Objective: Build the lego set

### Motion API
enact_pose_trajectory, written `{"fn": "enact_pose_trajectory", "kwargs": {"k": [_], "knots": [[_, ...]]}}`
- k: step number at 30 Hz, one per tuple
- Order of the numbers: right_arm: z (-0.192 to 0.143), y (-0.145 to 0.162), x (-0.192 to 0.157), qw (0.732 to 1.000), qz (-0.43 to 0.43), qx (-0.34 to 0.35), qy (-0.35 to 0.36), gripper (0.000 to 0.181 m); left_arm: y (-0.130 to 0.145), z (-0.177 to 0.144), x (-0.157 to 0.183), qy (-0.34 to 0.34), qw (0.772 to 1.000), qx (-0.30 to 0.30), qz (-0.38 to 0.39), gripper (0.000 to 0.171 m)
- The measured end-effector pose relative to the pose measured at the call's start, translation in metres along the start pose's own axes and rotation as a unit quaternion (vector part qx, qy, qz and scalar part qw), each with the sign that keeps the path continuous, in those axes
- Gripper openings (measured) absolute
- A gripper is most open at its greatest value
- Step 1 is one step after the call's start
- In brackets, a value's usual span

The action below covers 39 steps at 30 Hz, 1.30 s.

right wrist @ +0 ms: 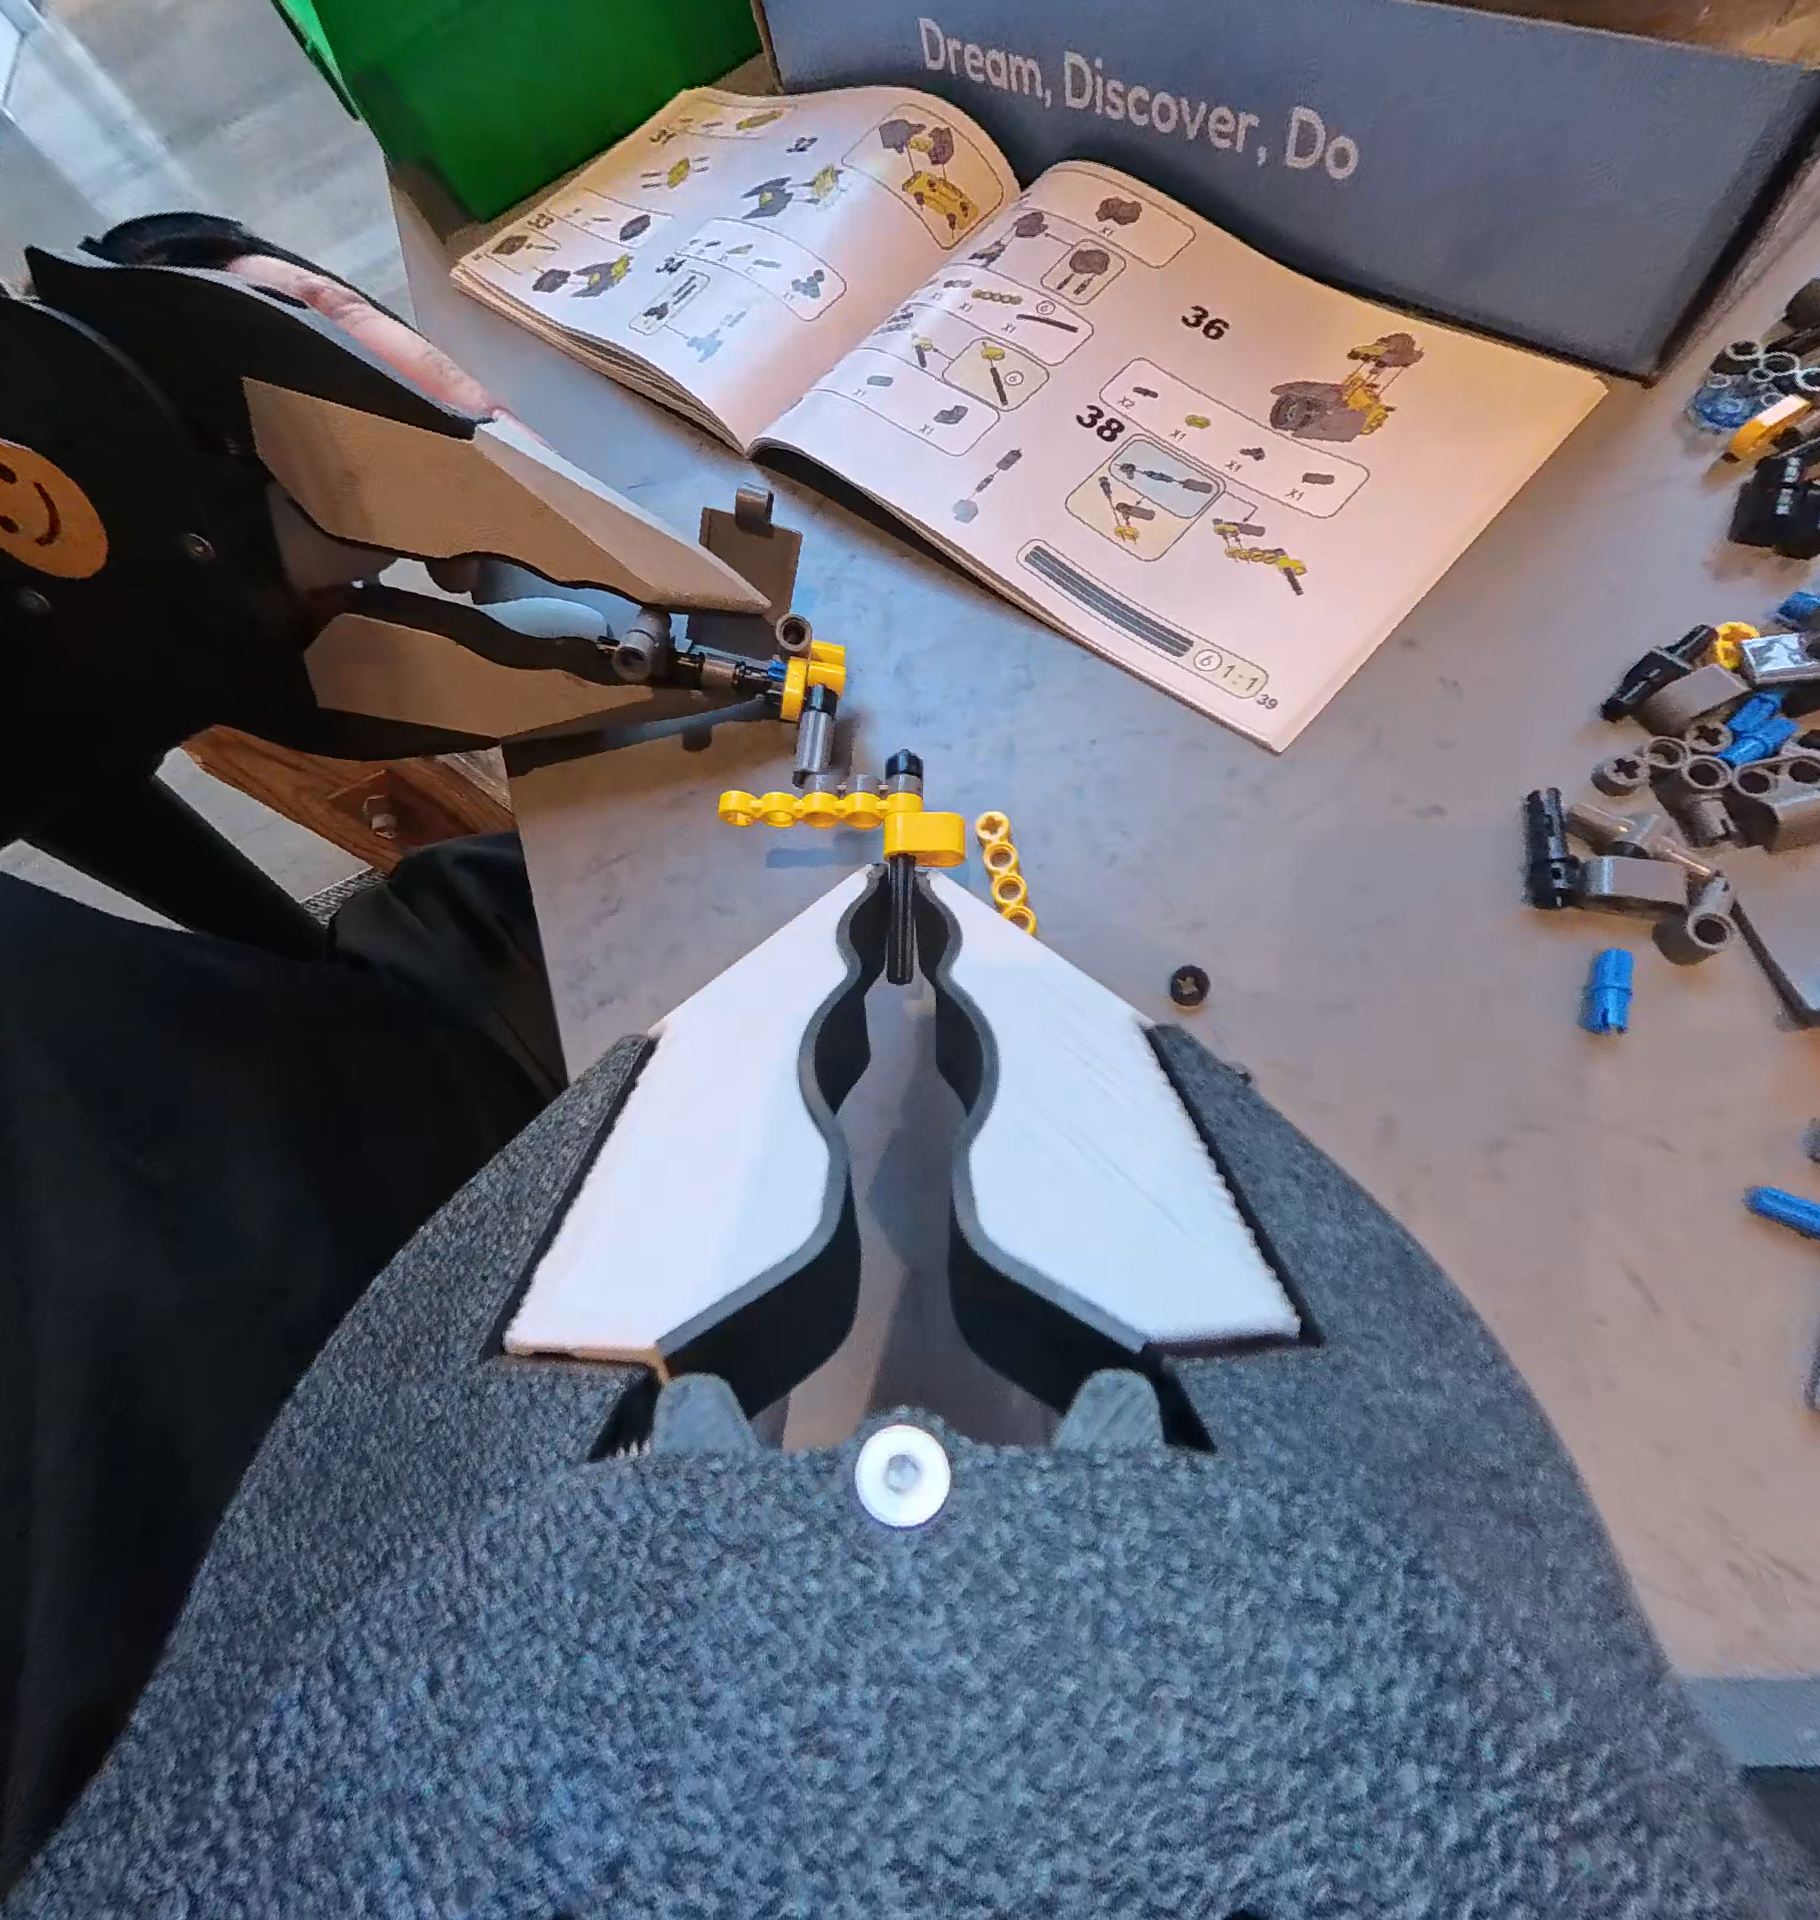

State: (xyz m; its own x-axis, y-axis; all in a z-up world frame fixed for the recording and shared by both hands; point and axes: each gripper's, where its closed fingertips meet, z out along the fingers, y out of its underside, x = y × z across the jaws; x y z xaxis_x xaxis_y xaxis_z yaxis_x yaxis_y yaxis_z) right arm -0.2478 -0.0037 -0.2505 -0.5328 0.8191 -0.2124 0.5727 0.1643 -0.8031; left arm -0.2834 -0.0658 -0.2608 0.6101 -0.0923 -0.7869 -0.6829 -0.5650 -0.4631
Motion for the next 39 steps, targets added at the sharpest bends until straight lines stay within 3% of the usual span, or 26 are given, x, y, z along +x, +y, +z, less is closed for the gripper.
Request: {"fn": "enact_pose_trajectory", "kwargs": {"k": [39], "knots": [[0.0010, 0.0005, -0.0009, 1.000, 0.001, -0.002, -0.004, 0.004, 0.0002, -0.0001, -0.0002, -0.001, 1.000, 0.000, -0.001, 0.015]]}}
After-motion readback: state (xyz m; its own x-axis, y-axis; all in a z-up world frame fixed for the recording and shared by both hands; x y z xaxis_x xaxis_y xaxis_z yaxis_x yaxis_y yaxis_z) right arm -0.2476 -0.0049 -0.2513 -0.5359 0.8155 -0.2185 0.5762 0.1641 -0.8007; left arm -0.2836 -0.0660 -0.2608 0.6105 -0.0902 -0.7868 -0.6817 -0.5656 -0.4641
